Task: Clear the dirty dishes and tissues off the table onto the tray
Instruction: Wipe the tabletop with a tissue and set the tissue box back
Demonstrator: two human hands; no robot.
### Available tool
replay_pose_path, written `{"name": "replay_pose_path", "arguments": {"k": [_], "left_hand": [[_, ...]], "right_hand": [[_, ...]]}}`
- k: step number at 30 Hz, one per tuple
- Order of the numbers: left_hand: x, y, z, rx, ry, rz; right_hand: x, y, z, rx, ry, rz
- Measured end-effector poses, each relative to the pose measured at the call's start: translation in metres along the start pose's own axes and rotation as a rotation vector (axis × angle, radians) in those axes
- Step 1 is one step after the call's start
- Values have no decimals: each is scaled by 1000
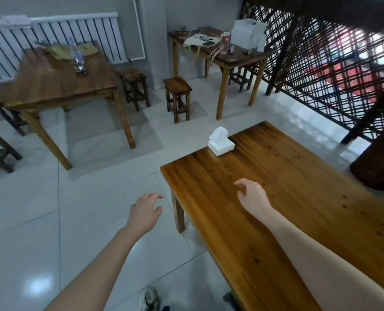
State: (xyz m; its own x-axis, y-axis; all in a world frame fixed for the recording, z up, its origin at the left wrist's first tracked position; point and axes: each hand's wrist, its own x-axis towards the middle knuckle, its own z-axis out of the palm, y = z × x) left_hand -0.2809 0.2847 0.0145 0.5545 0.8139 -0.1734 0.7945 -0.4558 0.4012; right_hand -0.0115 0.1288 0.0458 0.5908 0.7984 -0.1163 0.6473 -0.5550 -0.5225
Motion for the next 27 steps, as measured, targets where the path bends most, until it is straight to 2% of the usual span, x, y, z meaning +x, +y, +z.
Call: {"name": "replay_pose_path", "arguments": {"k": [6,13,21,27], "left_hand": [[94,-23,-31,-36,14,108],[197,-41,-70,-17,-46,241],[269,-46,-52,11,-163,323],[320,-44,-37,-2,-216,345]], "right_hand": [[61,-36,9,47,89,115],[115,-93,33,38,193,131],[149,-81,47,25,248,311],[199,-68,58,30,242,360]]}}
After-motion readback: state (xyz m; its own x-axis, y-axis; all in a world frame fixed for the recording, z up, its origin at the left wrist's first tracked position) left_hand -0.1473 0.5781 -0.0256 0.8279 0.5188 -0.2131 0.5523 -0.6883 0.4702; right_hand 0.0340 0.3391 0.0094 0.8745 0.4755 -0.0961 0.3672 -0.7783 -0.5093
